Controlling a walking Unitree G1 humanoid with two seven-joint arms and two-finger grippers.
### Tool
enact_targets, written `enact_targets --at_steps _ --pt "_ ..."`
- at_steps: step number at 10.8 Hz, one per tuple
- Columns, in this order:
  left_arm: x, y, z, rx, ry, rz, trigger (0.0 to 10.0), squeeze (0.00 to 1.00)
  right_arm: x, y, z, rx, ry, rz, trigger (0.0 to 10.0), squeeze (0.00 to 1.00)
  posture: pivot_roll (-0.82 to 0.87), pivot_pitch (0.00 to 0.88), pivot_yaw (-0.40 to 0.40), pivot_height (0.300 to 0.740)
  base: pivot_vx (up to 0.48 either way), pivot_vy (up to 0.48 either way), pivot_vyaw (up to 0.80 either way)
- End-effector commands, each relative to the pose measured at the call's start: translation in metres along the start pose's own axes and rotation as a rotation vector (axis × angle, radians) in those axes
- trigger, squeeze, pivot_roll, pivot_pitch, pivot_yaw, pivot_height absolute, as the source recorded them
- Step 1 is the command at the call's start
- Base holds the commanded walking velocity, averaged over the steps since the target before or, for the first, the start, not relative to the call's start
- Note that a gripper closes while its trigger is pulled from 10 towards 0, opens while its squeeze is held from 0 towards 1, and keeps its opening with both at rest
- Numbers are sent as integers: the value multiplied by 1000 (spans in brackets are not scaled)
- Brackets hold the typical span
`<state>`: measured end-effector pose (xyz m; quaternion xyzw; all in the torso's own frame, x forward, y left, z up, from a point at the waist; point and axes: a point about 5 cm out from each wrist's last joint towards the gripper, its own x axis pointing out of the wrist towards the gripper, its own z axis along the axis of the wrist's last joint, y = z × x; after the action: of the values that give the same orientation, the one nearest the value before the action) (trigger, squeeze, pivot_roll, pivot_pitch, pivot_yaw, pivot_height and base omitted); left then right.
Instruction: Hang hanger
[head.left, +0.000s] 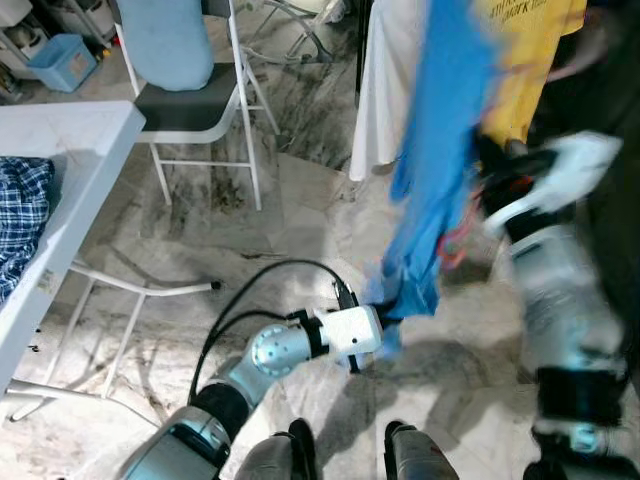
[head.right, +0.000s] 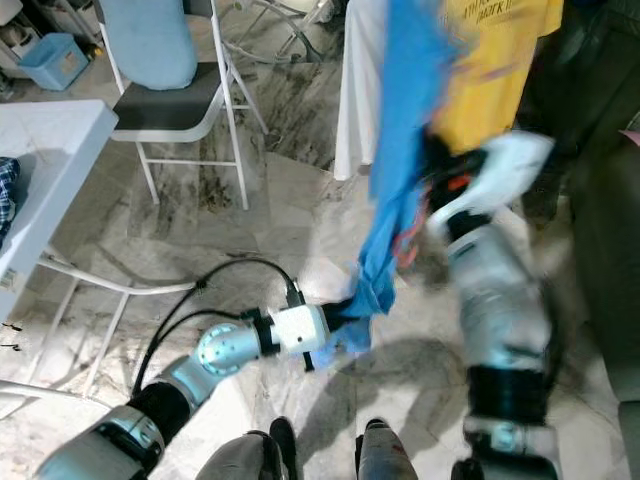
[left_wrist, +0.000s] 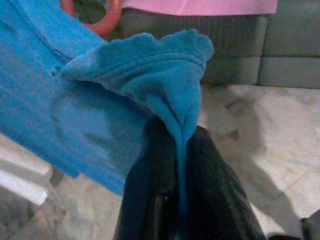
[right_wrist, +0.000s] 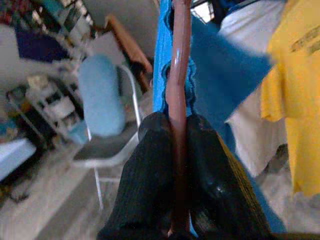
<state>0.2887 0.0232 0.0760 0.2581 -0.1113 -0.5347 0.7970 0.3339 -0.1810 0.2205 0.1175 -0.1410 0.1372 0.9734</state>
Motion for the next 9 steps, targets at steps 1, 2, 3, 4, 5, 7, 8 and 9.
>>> enact_targets --at_steps 1,2,3,4,5,7,8,9 --pt "-6 -10 -11 -62 51 1 10000 1000 -1 8 6 -47 -36 34 10000 0 -216 233 128 740 0 0 0" --pt "-5 -16 -13 -81 60 -15 10000 1000 -2 8 2 -81 -24 22 10000 0 -217 235 125 740 0 0 0" --pt "-4 -21 -14 -107 64 -28 10000 1000 -3 7 -3 -135 -9 9 10000 0 -222 238 124 740 0 0 0" --pt "-4 -22 -14 -122 59 -38 10000 1000 -4 6 -6 -181 4 3 10000 0 -222 238 124 740 0 0 0" --pt "-4 -22 -14 -125 54 -41 10000 1000 -6 4 -8 -199 9 -5 10000 0 -222 240 125 740 0 0 0" --pt "-3 -20 -13 -128 48 -36 10000 1000 -7 1 -12 -207 6 -37 10000 0 -218 241 126 740 0 0 0" --pt "-5 -17 -11 -135 27 13 10000 1000 -7 3 -15 -223 12 -33 10000 0 -218 241 126 740 0 0 0" --pt "-5 -11 -8 -135 -6 86 10000 1000 -8 5 -18 -279 6 -23 10000 0 -214 240 123 740 0 0 0"
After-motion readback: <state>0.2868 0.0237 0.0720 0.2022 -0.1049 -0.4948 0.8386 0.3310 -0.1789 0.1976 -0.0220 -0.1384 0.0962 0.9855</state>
